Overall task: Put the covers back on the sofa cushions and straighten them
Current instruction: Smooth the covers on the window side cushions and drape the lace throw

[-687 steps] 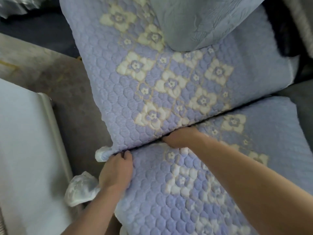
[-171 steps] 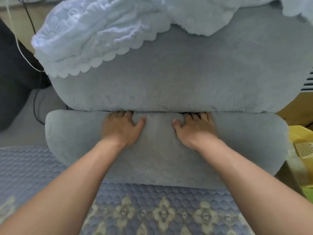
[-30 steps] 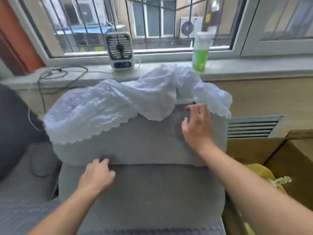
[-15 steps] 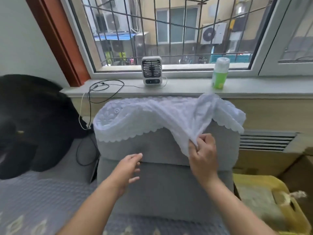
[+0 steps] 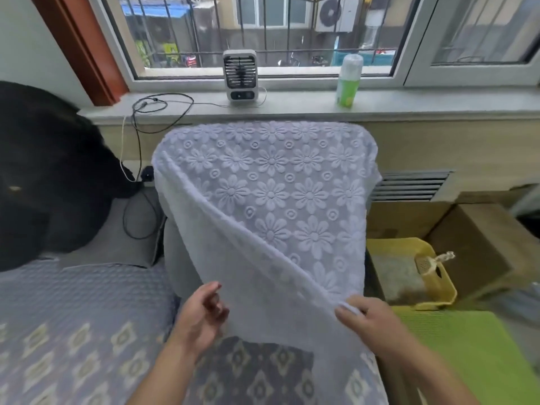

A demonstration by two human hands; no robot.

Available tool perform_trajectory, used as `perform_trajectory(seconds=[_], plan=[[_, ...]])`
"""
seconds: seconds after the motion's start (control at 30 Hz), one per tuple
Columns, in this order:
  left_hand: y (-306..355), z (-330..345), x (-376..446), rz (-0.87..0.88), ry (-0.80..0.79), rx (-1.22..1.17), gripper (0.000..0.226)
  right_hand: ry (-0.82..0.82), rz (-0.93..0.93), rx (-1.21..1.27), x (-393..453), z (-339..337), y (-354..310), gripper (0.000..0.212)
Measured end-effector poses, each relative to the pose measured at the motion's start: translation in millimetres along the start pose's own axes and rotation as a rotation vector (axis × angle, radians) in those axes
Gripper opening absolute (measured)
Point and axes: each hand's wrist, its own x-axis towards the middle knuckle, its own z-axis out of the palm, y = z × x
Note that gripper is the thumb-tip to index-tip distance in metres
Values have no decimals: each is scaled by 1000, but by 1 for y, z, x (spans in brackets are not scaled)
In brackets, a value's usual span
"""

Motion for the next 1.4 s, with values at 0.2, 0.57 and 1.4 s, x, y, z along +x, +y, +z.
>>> perform_trajectory(seconds=[0.2, 0.57, 1.4], plan=[[-15, -61, 18, 68, 283, 544, 14, -130, 333, -412, 13, 52, 54, 19], [-3, -132, 232, 205, 509, 1042, 67, 474, 528, -163, 246, 67, 202, 55], [53, 203, 262, 1184, 230, 2002, 71, 1024, 1, 1046, 275, -146, 143, 37]])
